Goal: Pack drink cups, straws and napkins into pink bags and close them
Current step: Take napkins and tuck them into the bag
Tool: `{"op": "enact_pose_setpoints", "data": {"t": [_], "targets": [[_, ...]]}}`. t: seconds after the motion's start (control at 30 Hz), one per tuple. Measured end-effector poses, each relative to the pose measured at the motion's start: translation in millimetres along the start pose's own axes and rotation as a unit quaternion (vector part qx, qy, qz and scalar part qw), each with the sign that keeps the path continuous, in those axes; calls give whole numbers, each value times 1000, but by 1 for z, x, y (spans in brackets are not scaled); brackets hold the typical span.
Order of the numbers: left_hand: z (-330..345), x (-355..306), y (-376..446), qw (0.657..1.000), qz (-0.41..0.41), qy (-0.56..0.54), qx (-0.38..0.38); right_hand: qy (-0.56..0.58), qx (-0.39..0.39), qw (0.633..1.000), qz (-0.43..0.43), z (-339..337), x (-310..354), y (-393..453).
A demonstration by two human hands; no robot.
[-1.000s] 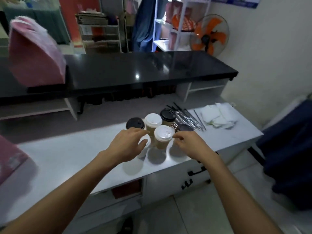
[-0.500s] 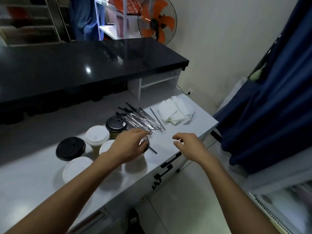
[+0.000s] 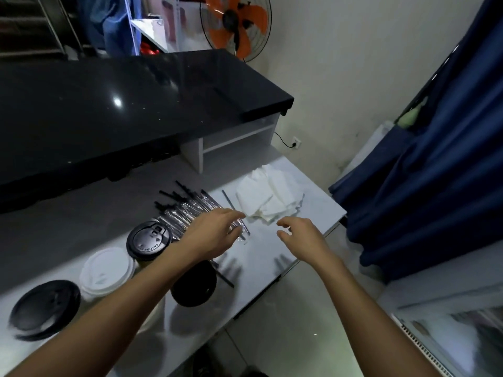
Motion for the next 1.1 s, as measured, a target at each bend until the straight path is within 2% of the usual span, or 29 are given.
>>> {"op": "enact_pose_setpoints", "data": {"t": [0.33,0.47,0.7,0.83,0.93,1.1], "targets": [[36,7,86,994,-100,13,42,30,15,999,-7,-9,-33,69],[56,-4,124,987,-154,19,34,48,18,998,-22,-20,-54,103],[93,-13,153,979,-190,67,34,65,51,994,-73,-26,-74,157],[97,-15,155,979,-192,63,-1,55,67,991,-101,-22,-78,177],[100,-14,150,978,-196,9,-72,31,62,990,-123,-21,-74,188],[102,-16,144,950,-253,-89,-158,-12,84,988,-129,-10,-64,196]]}}
Point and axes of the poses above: each hand's wrist, its own y-axis towards the middle knuckle, its own z-axis out of the palm, x = y × z, the point moved 1 cm from there along y, towards the middle knuckle, and after that the axes turned 5 degrees about -z, right-handed, at the moved point
